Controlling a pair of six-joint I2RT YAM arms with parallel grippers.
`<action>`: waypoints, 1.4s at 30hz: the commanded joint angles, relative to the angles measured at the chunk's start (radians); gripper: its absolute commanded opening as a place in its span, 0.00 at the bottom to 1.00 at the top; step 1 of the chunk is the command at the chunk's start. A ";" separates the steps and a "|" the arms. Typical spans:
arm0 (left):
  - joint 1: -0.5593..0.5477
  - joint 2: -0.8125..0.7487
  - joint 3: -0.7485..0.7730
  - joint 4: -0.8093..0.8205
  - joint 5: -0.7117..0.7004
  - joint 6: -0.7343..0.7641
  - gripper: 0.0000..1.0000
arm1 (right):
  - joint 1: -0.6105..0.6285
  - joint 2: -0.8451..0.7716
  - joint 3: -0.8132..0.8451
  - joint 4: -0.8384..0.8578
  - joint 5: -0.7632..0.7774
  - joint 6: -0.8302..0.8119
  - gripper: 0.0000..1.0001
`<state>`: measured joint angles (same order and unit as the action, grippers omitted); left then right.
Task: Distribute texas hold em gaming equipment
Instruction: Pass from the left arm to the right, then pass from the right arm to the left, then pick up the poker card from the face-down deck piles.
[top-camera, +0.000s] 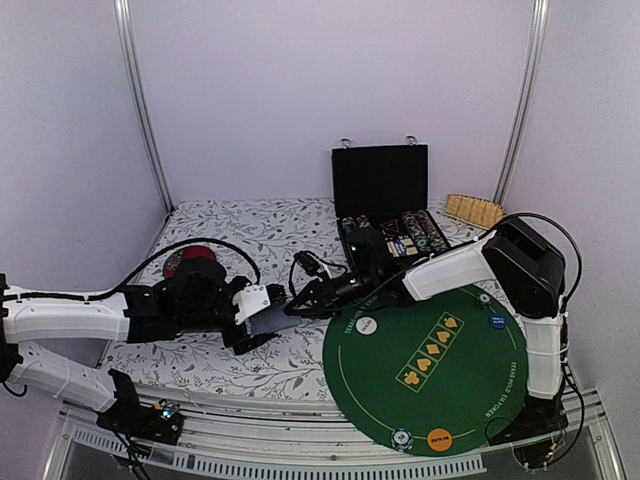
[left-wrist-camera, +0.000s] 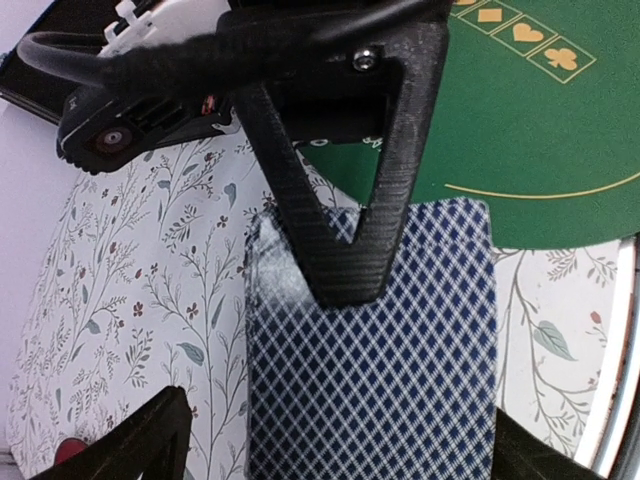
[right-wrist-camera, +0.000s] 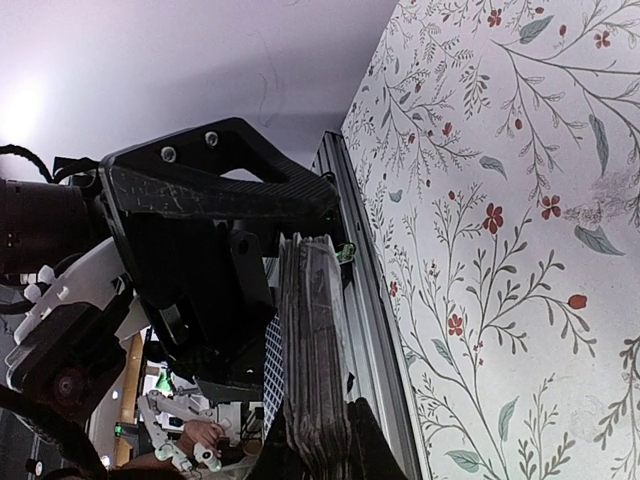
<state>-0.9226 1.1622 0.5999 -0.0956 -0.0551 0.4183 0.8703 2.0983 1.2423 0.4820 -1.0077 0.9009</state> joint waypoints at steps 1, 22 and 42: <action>-0.004 0.008 -0.018 0.073 -0.021 0.015 0.90 | 0.008 -0.040 -0.014 0.034 -0.020 0.005 0.02; -0.021 0.055 0.016 0.058 0.017 -0.013 0.53 | 0.012 -0.050 -0.024 0.019 0.049 0.000 0.28; -0.023 0.059 0.012 0.065 -0.040 0.000 0.49 | 0.017 -0.093 0.043 -0.357 0.224 -0.250 0.42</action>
<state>-0.9360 1.2243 0.5953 -0.0605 -0.0750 0.4160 0.8879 2.0628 1.2766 0.2367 -0.8421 0.7345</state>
